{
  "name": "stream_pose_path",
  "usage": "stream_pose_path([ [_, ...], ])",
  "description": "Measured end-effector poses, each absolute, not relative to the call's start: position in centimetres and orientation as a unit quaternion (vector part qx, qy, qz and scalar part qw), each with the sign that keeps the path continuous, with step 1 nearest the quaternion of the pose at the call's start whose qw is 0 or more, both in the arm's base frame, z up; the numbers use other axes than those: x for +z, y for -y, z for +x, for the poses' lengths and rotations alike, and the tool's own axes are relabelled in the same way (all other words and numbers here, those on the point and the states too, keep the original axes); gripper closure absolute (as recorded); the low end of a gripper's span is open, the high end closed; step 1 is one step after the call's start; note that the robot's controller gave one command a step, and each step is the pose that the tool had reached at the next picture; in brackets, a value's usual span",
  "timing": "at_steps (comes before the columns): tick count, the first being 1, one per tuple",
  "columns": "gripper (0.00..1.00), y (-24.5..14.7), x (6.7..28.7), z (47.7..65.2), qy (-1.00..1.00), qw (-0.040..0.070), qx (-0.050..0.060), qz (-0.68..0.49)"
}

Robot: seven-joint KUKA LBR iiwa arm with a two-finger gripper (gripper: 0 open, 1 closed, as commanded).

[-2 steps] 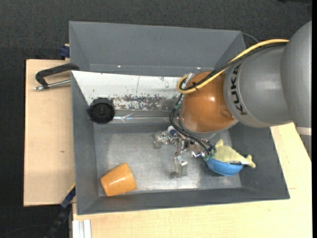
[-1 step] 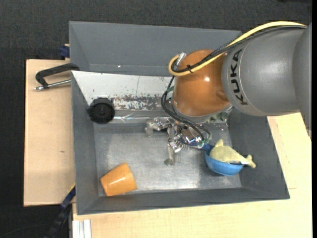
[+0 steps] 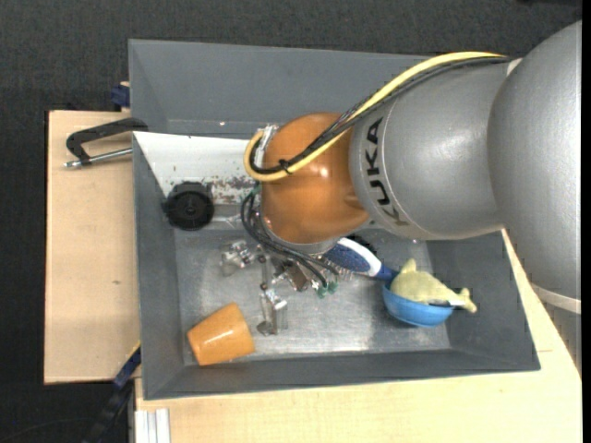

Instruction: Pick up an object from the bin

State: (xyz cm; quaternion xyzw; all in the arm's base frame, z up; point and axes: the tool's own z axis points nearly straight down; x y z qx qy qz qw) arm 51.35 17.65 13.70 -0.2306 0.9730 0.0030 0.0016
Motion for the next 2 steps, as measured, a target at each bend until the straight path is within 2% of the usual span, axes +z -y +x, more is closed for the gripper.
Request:
stream_pose_path([
  [1, 0.00, -21.48, 7.07, 49.23, -0.964, -0.004, 0.001, -0.267],
  [2, 1.00, -20.98, 7.51, 49.62, -0.965, -0.002, -0.002, -0.263],
])
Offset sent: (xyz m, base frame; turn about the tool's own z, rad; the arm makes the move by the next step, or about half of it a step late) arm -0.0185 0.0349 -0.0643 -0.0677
